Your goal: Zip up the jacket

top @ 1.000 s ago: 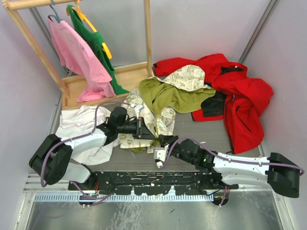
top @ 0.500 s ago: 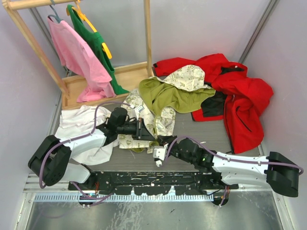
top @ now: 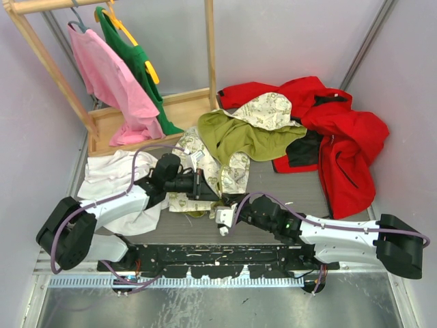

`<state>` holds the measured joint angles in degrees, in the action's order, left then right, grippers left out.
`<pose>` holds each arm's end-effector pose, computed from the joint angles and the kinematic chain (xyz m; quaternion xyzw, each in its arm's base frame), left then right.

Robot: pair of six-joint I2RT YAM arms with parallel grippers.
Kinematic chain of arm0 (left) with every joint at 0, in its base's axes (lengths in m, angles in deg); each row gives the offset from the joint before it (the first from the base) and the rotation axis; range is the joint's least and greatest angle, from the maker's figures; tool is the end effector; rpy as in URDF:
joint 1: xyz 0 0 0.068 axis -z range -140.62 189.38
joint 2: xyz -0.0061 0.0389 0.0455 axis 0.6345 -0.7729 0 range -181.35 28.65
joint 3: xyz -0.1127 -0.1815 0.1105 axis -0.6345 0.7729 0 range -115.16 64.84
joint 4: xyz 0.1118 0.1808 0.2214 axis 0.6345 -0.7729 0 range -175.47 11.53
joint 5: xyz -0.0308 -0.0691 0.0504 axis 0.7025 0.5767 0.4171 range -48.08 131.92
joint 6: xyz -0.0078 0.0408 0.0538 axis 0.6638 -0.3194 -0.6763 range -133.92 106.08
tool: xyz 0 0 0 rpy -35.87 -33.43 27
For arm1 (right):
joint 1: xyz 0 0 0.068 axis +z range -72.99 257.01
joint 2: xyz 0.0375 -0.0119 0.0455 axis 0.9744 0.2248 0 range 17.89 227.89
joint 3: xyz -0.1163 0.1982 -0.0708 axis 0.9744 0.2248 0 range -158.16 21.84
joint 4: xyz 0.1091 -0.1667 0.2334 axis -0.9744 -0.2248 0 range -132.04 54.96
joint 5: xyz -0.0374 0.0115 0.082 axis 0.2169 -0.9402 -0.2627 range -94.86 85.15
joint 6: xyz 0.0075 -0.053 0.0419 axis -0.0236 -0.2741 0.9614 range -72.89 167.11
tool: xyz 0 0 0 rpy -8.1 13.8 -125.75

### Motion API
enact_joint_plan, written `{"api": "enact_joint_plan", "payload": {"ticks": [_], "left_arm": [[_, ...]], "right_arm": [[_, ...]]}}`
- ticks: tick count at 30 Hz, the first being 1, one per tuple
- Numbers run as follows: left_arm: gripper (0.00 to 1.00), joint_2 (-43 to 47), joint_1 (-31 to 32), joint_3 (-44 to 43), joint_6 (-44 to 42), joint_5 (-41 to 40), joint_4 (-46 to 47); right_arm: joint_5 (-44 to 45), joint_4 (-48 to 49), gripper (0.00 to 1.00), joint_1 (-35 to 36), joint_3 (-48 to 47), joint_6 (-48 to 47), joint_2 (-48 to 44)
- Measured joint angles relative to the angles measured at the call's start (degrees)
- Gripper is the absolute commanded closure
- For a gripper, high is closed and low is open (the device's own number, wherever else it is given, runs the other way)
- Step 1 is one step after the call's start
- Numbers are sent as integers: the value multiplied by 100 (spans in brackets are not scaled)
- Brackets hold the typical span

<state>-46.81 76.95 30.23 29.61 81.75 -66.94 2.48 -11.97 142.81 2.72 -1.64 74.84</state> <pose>0.2356 -0.2252 0.1334 0.1296 0.8193 -0.5321 0.1697 0.1237 0.2585 0.1417 -0.6439 0.4601 0.0402 0.6100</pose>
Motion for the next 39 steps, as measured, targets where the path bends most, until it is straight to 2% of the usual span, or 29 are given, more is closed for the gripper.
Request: {"api": "enact_joint_plan", "payload": {"ticks": [17, 29, 39], "left_arm": [[100, 37, 120, 0, -249, -66, -326], [100, 323, 175, -26, -684, -195, -669], [100, 610, 304, -197, -1506, -365, -1128]], "right_arm": [[-13, 57, 80, -2, -96, 267, -2], [-155, -247, 64, -4, -170, 356, -26], [-785, -931, 63, -278, -597, 531, -83]]}}
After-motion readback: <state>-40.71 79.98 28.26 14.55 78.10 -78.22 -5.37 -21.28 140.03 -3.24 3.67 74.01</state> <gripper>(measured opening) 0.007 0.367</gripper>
